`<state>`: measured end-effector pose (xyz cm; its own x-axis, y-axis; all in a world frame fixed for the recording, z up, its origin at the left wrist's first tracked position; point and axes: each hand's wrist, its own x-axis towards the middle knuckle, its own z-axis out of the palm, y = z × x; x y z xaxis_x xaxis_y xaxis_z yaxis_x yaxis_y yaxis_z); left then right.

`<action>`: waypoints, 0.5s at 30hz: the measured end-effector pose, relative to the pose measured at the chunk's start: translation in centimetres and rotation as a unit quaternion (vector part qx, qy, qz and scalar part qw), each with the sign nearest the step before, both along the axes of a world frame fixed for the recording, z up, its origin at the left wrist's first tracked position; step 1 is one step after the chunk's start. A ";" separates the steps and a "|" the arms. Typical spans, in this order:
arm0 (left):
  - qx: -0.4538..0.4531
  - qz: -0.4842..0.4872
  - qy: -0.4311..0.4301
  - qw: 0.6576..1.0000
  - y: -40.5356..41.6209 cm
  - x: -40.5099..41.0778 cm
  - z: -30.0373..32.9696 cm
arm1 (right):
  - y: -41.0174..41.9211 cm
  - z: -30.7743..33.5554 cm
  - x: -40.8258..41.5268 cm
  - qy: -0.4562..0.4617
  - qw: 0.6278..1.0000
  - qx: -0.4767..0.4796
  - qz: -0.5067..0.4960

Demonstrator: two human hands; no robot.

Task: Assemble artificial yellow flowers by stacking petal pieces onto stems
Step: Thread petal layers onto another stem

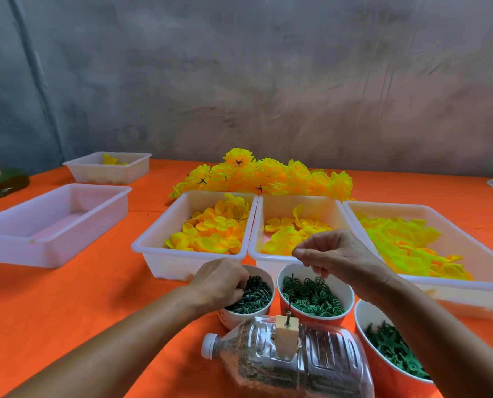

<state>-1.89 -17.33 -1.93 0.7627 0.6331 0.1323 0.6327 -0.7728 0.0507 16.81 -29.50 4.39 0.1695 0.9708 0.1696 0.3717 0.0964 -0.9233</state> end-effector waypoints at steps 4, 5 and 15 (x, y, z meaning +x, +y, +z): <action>-0.083 -0.011 -0.134 0.987 -0.1 -0.7 0.2 | 0.1 -0.3 0.0 0.013 1.000 0.000 -0.010; -0.125 -0.005 -0.184 0.975 -0.3 -0.8 0.3 | 0.2 -0.3 -0.1 0.016 1.000 0.000 -0.012; -0.460 0.077 -0.521 0.715 -2.0 -0.8 1.2 | 0.5 -0.7 -1.3 0.009 1.000 -0.017 -0.005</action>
